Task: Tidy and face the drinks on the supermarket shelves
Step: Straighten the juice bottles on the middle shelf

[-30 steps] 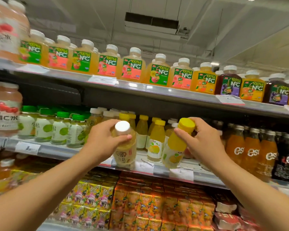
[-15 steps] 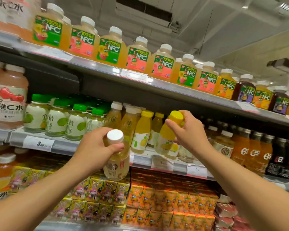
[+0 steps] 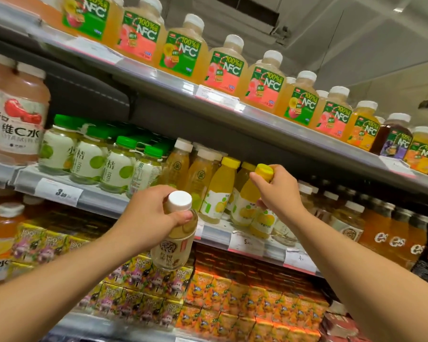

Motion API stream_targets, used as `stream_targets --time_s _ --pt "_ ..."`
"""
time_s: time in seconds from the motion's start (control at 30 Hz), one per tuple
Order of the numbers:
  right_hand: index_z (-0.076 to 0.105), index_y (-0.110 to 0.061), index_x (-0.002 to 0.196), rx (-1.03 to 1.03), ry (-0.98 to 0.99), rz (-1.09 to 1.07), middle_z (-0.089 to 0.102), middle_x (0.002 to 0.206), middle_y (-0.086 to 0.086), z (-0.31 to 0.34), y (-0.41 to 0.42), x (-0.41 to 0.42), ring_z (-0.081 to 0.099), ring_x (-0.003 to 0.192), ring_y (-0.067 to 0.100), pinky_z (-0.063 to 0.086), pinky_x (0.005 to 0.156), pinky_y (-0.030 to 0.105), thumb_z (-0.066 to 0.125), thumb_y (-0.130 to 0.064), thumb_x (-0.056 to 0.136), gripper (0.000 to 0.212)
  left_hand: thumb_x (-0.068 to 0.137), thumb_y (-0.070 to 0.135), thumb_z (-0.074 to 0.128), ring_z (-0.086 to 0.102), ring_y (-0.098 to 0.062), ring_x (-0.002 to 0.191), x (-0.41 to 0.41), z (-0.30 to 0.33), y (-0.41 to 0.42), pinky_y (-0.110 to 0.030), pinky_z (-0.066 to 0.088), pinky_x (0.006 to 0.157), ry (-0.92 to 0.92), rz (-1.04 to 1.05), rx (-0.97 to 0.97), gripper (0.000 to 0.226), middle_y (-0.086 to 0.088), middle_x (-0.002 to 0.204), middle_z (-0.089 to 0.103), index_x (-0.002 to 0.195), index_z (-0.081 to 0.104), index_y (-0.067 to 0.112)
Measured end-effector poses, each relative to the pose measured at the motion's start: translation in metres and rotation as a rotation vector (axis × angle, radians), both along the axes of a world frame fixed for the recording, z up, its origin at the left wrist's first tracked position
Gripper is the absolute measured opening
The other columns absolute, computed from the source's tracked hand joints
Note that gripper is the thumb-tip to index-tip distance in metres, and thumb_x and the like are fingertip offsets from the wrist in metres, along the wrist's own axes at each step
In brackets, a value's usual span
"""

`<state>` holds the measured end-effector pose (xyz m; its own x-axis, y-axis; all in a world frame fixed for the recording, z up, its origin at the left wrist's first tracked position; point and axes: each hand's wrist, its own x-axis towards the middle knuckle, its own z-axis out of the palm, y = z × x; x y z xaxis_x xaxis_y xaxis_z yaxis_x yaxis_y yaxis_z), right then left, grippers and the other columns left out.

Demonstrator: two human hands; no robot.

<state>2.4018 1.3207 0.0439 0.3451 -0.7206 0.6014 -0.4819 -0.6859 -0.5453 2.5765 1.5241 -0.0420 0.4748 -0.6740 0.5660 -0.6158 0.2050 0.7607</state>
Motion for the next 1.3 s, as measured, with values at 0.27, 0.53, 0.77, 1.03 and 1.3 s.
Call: stream_targets --time_s 0.27,0.53,0.77,1.03,1.3 --pt "0.045 -0.015 0.135 0.096 0.045 -0.029 0.066 0.071 0.003 -0.004 -0.012 0.016 0.067 0.048 0.013 0.049 0.042 0.023 0.057 -0.054 0.091 0.059 0.074 0.029 0.08 0.057 -0.003 0.087 -0.003 -0.011 -0.004 -0.031 0.05 0.076 0.03 0.009 0.019 0.025 0.012 0.094 0.064 0.087 0.06 0.038" --pt "0.022 -0.019 0.153 0.204 0.066 -0.108 0.066 0.072 0.002 -0.007 -0.013 0.032 0.068 0.052 0.016 0.059 0.05 0.032 0.053 -0.057 0.092 0.078 0.074 0.03 0.08 0.057 -0.003 0.087 -0.006 -0.013 -0.009 -0.028 0.049 0.074 0.035 0.012 0.031 0.024 0.013 0.093 0.064 0.09 0.062 0.034" --pt "0.008 -0.018 0.156 0.051 0.079 -0.141 0.062 0.127 0.01 -0.025 0.016 0.022 0.063 0.111 0.023 0.052 0.096 0.041 0.047 -0.042 0.099 0.073 0.074 0.032 0.079 0.056 -0.002 0.086 -0.013 -0.011 -0.007 -0.023 0.046 0.072 0.05 -0.036 0.034 0.024 0.013 0.093 0.064 0.085 0.059 0.038" --pt "0.026 -0.046 0.143 0.118 0.308 0.318 0.054 0.132 -0.018 -0.109 0.123 -0.029 0.053 0.091 -0.002 0.045 0.077 0.02 0.055 -0.069 0.078 0.074 0.075 0.033 0.08 0.065 -0.013 0.084 -0.035 0.002 -0.012 -0.035 0.054 0.073 0.086 -0.155 0.107 0.027 0.005 0.089 0.069 0.096 0.069 0.02" --pt "0.014 -0.043 0.138 0.1 0.23 0.004 0.056 0.12 -0.02 -0.138 0.154 -0.045 0.063 0.1 0.011 0.054 0.074 0.036 0.067 -0.077 0.051 0.107 0.072 0.043 0.081 0.066 -0.007 0.067 -0.081 -0.002 -0.018 -0.031 0.053 0.06 0.05 -0.215 0.105 0.024 0.008 0.067 0.069 0.075 0.069 0.022"
